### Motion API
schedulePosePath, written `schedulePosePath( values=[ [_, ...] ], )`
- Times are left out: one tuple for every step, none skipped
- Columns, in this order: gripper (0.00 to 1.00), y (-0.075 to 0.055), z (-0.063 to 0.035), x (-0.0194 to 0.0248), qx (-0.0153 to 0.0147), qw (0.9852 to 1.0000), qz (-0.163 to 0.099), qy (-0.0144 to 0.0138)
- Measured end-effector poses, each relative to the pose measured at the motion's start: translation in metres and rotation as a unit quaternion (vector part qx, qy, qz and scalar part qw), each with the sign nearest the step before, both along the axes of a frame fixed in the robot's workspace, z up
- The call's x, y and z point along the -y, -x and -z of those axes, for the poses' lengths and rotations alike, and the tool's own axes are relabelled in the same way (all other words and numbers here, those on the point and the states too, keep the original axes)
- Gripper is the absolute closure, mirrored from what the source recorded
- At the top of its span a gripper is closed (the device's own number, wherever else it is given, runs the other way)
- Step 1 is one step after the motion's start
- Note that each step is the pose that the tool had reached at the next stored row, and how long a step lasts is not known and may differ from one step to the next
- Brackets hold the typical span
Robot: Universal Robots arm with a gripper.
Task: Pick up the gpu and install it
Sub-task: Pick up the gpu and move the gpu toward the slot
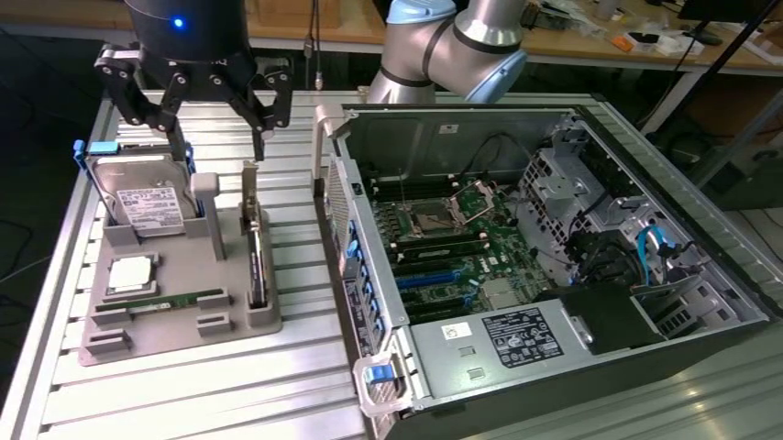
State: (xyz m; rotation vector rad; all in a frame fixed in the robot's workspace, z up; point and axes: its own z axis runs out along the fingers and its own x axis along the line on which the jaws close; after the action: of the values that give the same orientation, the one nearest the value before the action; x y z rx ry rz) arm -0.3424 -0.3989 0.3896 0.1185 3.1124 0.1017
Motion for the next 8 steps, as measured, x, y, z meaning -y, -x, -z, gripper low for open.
schedulePosePath(
  values=[
    [0.22, 0.0000, 0.0000, 0.0000, 0.0000, 1.0000, 0.000, 0.0000],
    [0.22, 0.0000, 0.0000, 0.0000, 0.0000, 1.0000, 0.000, 0.0000],
    [0.22, 0.0000, 0.0000, 0.0000, 0.0000, 1.0000, 0.000, 0.0000],
    [0.22, 0.0000, 0.0000, 0.0000, 0.0000, 1.0000, 0.000, 0.0000],
    [0.22, 0.0000, 0.0000, 0.0000, 0.0000, 1.0000, -0.001, 0.0000],
    [0.22, -0.0001, 0.0000, 0.0000, -0.0001, 1.0000, -0.004, 0.0000],
    [0.22, -0.0003, 0.0001, 0.0001, -0.0001, 0.9999, -0.011, -0.0001],
    [0.22, -0.0007, 0.0000, 0.0000, -0.0004, 0.9998, -0.018, -0.0001]
  ],
)
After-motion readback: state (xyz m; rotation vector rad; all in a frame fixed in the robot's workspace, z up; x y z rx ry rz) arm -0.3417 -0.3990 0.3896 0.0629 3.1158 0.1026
